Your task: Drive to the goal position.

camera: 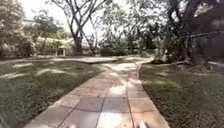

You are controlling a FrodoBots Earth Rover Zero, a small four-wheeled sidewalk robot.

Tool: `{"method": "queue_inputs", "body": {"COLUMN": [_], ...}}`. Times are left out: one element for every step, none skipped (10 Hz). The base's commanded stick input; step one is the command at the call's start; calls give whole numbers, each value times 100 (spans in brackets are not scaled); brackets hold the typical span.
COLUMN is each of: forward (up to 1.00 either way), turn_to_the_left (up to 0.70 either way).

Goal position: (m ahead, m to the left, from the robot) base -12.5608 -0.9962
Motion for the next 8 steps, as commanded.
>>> {"method": "queue_inputs", "body": {"forward": [70, 70, 70, 70, 70, 70, 70, 70], "turn_to_the_left": [-33, -35, -30, -5, 0, 0, 0, 0]}}
